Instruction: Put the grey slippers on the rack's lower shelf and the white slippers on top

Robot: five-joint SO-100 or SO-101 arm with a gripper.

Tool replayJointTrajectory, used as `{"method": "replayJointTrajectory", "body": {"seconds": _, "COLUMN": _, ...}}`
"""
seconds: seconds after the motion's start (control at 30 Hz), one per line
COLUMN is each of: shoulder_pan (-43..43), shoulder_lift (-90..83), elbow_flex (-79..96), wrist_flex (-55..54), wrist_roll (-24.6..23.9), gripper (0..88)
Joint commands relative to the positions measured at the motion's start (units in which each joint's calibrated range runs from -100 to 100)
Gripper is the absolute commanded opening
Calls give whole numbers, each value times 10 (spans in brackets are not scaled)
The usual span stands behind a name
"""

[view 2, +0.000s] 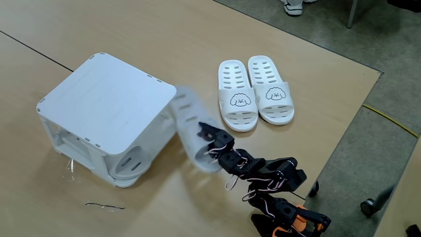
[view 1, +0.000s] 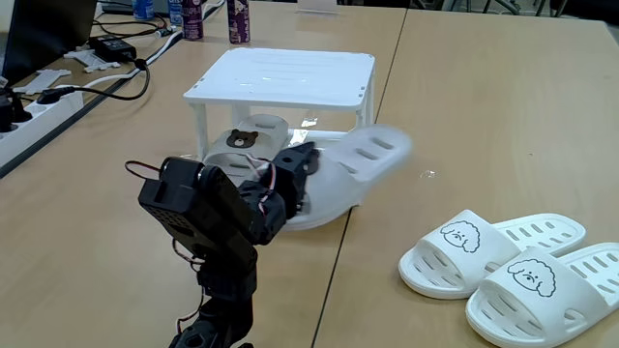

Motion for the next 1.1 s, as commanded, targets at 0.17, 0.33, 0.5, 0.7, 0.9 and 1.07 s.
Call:
{"method": "replayJointTrajectory", "body": {"seconds": 0.17, "shoulder_pan": -125, "shoulder_lift": 64, "elbow_flex": 1, "wrist_flex": 27, "wrist_roll": 4, "gripper": 6}}
{"method": "replayJointTrajectory", "body": {"seconds": 0.33, "shoulder_pan": -134, "shoulder_lift": 108, "elbow_flex": -97, "wrist_flex": 27, "wrist_roll": 4, "gripper": 6}}
{"method": "replayJointTrajectory", "body": {"seconds": 0.5, "shoulder_pan": -129, "shoulder_lift": 246, "elbow_flex": -291, "wrist_flex": 28, "wrist_roll": 4, "gripper": 6}}
{"method": "replayJointTrajectory", "body": {"seconds": 0.7, "shoulder_pan": -129, "shoulder_lift": 440, "elbow_flex": -530, "wrist_flex": 33, "wrist_roll": 4, "gripper": 6}}
{"method": "replayJointTrajectory", "body": {"seconds": 0.9, "shoulder_pan": -91, "shoulder_lift": 658, "elbow_flex": -832, "wrist_flex": 79, "wrist_roll": 4, "gripper": 6}}
{"method": "replayJointTrajectory", "body": {"seconds": 1.07, "shoulder_pan": -90, "shoulder_lift": 754, "elbow_flex": -1010, "wrist_flex": 141, "wrist_roll": 4, "gripper": 6}}
